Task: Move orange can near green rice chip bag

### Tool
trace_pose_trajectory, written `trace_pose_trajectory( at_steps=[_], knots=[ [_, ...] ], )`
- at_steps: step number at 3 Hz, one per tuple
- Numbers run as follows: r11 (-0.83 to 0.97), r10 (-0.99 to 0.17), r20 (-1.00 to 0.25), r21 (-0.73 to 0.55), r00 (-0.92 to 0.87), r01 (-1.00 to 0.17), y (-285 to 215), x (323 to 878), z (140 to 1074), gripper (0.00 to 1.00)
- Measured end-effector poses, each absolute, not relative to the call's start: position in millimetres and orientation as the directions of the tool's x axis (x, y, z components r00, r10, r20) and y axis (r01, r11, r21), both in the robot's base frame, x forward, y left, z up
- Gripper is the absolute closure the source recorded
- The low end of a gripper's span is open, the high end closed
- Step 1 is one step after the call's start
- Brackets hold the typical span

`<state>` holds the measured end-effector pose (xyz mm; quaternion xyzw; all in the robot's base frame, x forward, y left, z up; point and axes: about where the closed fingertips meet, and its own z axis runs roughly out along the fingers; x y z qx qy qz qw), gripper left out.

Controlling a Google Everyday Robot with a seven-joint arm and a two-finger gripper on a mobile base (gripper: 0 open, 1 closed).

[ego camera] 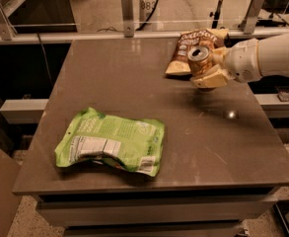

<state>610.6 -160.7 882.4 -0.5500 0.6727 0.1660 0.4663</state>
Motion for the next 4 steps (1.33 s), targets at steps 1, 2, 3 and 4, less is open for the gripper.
trace_pose_trajectory(
  at_steps=[1,2,3,4],
  knots=[
    [0.301,-0.572,-0.815,-0.312,0.091,-0.901,-143.1,591.1,906.6,1.00],
    [0.299,-0.572,-0.815,-0.313,0.093,-0.901,-142.0,590.7,907.8,1.00],
    [0.271,-0.534,-0.836,-0.315,0.130,-0.910,-120.0,587.2,910.4,1.00],
    [0.214,-0.436,-0.875,-0.326,0.208,-0.921,-81.7,578.6,916.8,1.00]
  ],
)
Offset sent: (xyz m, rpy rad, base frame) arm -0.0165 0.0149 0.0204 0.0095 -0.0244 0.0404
